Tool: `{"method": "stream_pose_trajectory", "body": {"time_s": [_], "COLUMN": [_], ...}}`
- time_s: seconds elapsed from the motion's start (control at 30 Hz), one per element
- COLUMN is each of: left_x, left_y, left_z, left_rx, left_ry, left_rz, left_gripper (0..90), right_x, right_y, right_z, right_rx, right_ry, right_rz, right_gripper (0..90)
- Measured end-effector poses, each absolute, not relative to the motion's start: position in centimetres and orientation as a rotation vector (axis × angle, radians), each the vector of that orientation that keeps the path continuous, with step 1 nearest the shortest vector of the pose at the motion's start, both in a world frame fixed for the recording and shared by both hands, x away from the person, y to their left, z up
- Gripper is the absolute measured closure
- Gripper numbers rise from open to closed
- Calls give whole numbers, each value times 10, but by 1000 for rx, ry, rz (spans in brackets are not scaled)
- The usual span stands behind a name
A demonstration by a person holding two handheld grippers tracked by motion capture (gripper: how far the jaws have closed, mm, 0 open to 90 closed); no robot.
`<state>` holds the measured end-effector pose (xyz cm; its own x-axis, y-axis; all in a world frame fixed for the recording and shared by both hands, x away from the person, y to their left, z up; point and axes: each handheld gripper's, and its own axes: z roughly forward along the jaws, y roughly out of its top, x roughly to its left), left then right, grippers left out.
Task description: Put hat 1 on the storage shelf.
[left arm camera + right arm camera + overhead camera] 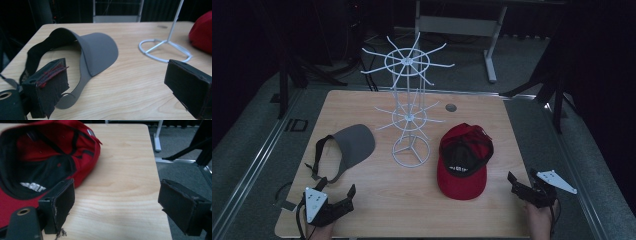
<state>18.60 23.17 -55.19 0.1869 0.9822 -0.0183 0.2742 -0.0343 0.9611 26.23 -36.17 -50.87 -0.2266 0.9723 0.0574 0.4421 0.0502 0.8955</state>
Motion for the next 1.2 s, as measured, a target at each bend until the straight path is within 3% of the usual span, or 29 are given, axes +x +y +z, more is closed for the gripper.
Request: {"method": "stream_pose_trajectory", "body": {"time_s": [0.67, 1.2], "left_x": [186, 187], "left_y": [224, 212], "left_z": [-551, -550], "left_rx": [1516, 1603], "left_ry": [1279, 1242], "left_rz": [826, 726], "left_gripper": [50, 62], "right_x": [295, 337], "right_y": [-343, -325], "right_z": [-458, -459], "right_rx": [1324, 1315], "right_ry": [1781, 1877], "right_rz": [1164, 1170], "right_gripper": [144, 136]}}
